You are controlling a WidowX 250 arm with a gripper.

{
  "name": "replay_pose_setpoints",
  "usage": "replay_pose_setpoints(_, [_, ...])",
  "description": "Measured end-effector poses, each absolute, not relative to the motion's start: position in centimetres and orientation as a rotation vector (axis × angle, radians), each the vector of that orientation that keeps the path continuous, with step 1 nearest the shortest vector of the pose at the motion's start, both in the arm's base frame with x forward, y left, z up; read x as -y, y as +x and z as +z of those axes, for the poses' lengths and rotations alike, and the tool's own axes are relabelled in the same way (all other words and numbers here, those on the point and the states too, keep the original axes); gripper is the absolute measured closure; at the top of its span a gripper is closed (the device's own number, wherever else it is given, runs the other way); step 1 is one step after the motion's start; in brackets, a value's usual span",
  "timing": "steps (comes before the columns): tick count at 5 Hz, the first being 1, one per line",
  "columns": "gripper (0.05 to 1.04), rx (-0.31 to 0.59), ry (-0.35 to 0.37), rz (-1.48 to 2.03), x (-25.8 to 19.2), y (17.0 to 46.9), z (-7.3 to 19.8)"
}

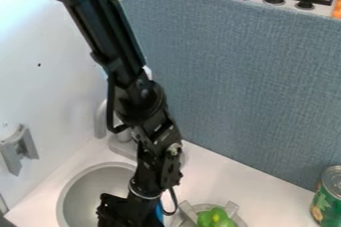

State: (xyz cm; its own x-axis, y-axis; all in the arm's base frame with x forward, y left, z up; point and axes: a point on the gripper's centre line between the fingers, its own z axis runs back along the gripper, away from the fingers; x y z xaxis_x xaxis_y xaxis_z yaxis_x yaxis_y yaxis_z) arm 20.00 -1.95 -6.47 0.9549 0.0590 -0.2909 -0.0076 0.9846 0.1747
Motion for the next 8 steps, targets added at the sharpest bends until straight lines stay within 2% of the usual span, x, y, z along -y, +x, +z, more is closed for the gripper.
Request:
replay_pose_setpoints(1, [0.083, -0.294, 0.143, 0.029, 2.4, 20.3, -6.9])
replay_pose_setpoints(4, [0.083, -0.328, 0.136, 0.033, 2.8, 21.1, -8.9])
replay_pose_setpoints(5, [0.124, -0.326, 0.137, 0.038, 2.9, 21.6, -9.1])
replay_pose_setpoints(6, [0.393, -0.322, 0.139, 0.047, 3.0, 21.7, -9.1])
replay_pose_setpoints(7, [0.452, -0.324, 0.136, 0.053, 2.9, 21.0, -9.1])
replay_pose_setpoints(8, [0.452, -0.297, 0.133, 0.063, 3.0, 20.6, -7.9])
